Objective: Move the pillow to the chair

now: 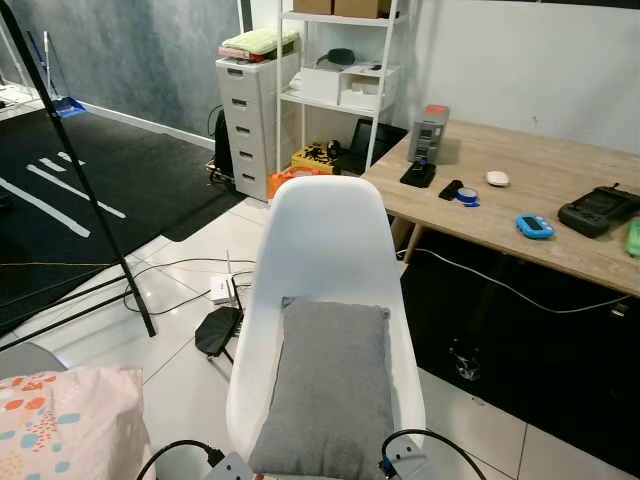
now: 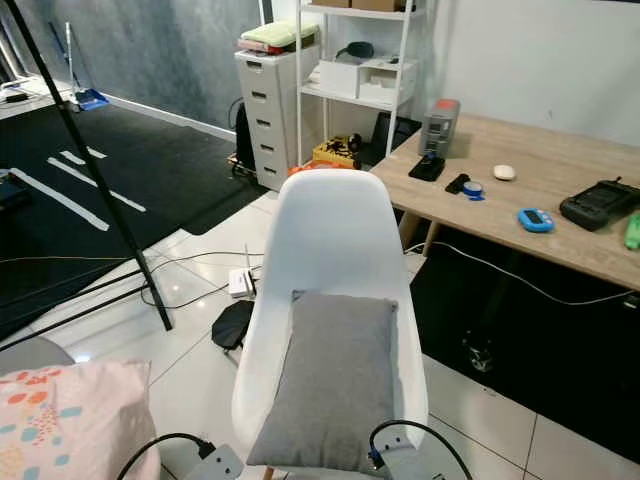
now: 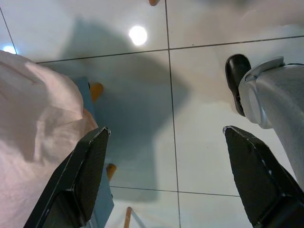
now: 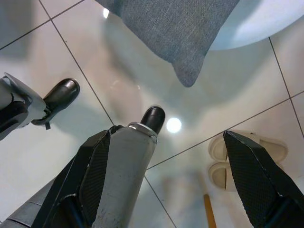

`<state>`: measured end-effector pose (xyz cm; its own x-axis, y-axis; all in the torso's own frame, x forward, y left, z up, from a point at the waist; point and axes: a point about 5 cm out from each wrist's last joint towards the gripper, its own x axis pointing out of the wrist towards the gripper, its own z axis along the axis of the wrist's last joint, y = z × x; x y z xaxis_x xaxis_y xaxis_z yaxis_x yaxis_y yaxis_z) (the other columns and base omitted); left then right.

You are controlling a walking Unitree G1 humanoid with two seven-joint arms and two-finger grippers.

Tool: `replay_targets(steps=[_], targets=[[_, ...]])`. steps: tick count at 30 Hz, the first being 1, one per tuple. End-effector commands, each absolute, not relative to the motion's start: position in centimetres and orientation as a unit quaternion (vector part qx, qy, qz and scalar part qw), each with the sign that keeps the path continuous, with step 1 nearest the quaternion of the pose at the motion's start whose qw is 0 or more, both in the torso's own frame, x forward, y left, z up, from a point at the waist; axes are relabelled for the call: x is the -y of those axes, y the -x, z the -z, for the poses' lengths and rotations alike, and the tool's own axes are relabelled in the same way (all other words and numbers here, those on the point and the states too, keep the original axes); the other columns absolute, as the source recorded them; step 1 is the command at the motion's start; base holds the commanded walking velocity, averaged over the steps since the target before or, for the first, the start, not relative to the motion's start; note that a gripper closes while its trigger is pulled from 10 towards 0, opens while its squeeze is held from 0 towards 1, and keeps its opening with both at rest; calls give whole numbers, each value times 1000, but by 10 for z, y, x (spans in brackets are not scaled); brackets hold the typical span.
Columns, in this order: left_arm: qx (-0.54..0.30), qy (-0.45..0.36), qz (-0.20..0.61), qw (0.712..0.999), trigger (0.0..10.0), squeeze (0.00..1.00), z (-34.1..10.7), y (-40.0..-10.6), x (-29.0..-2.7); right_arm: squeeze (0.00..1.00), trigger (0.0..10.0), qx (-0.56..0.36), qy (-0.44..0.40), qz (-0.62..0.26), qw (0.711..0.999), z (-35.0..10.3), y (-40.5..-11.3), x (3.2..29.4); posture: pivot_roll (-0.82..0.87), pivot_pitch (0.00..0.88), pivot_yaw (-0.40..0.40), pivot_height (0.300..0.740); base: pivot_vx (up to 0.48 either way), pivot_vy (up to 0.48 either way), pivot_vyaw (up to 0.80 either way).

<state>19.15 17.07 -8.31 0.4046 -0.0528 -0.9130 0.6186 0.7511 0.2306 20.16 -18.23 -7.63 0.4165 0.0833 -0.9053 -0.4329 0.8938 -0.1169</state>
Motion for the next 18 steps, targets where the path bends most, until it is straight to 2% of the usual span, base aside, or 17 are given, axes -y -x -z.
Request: replay_targets(steps=[1,10,18], targets=[[-504,-284,215,787,10000,0,83,-190,-173,0,10000,-515,157,-150,829,76,-202,182,-51,37,-13,740,0,0,800],[-503,-284,218,787,10000,0,84,-189,-172,0,10000,-517,156,-151,828,77,-200,182,-49,42,-15,740,0,0,800],[-504,-288,222,784,10000,0,85,-187,-173,0,10000,-519,157,-154,826,78,-199,182,-48,13,-6,740,0,0,800]])
